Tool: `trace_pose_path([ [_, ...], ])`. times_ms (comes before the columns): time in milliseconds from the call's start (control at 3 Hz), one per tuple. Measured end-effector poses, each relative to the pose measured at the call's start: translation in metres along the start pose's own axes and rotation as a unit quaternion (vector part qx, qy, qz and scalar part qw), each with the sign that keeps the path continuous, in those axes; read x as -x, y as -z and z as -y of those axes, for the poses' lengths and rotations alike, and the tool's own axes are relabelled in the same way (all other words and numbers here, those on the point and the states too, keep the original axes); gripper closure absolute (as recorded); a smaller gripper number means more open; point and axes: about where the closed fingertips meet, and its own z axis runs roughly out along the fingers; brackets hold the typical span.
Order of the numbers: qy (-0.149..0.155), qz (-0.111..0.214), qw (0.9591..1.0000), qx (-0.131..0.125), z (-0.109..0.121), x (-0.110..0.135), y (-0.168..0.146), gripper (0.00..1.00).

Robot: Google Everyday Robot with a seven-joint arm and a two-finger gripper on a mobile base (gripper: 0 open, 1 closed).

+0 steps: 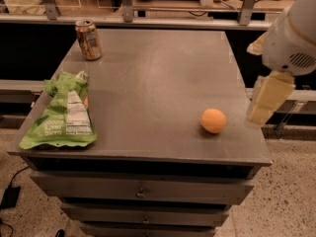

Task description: Move orange near green rice chip bag

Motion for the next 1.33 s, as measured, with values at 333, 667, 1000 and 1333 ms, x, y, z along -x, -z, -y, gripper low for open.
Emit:
trace_pose_path([
  [333, 0.007, 0.009, 0.9999, 0.013, 0.003, 0.011, -0.026, 0.00],
  [667, 0.017, -0.004, 0.9992, 0.035, 0.004, 0.022, -0.052, 0.00],
  [1000, 0.028, -0.038, 0.9969, 0.063, 0.003, 0.033, -0.080, 0.00],
  [1333, 0.031, -0.053, 0.9950, 0.079, 0.002, 0.036, -0.093, 0.00],
])
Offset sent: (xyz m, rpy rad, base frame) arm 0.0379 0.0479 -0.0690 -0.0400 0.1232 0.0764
